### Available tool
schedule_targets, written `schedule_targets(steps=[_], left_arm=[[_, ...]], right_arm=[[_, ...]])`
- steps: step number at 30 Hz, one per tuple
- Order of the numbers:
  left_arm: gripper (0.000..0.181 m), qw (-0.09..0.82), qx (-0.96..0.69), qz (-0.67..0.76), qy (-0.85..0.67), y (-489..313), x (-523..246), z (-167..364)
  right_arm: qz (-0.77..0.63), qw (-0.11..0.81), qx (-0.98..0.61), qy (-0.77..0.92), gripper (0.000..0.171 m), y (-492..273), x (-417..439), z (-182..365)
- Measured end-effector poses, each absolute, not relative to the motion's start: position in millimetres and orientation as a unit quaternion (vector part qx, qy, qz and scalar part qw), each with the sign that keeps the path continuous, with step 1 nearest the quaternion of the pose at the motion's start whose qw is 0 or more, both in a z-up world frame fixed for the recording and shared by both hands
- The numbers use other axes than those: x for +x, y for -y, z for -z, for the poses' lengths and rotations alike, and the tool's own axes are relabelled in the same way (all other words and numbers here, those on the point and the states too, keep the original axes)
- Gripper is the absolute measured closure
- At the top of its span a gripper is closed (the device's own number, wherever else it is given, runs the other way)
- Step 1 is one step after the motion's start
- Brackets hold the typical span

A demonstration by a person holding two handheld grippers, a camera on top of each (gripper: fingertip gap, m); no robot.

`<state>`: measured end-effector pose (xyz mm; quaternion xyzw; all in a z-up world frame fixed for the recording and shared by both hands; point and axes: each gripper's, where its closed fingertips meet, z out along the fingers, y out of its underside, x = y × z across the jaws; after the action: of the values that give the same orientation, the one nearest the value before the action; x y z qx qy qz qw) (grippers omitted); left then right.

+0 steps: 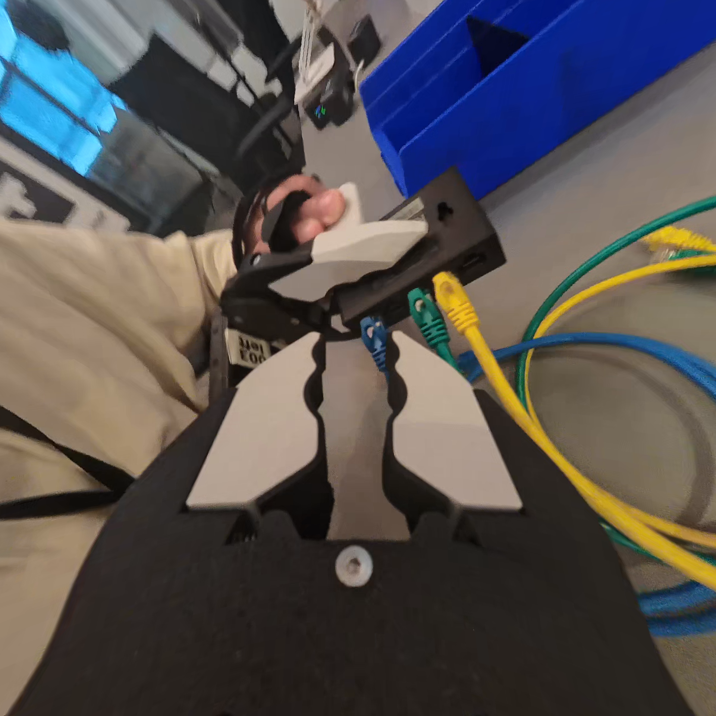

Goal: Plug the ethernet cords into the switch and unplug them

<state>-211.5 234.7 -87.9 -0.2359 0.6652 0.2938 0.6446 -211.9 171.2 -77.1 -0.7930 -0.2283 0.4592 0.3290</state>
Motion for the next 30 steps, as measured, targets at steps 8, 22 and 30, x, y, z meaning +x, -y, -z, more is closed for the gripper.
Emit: schedule_targets(steps=[8,22,30], left_arm=[[0.15,0.527,-0.378,-0.075,-0.757,-213.4,-211.7,117.4],[0.152,0.379,-0.47,0.189,-0.774,-180.4,-213.7,126.4],[0.152,0.375,-0.464,0.185,-0.781,-179.6,-214.4,130.0]], right_arm=[[-0.19,0.466,-0.734,0.456,0.137,-158.9,-211.6,74.1],[-0.12,0.414,-0.669,0.606,0.158,-160.1,-217.5,75.6],[-0.112,0.39,-0.673,0.619,0.153,-163.4,-225.9,85.9]])
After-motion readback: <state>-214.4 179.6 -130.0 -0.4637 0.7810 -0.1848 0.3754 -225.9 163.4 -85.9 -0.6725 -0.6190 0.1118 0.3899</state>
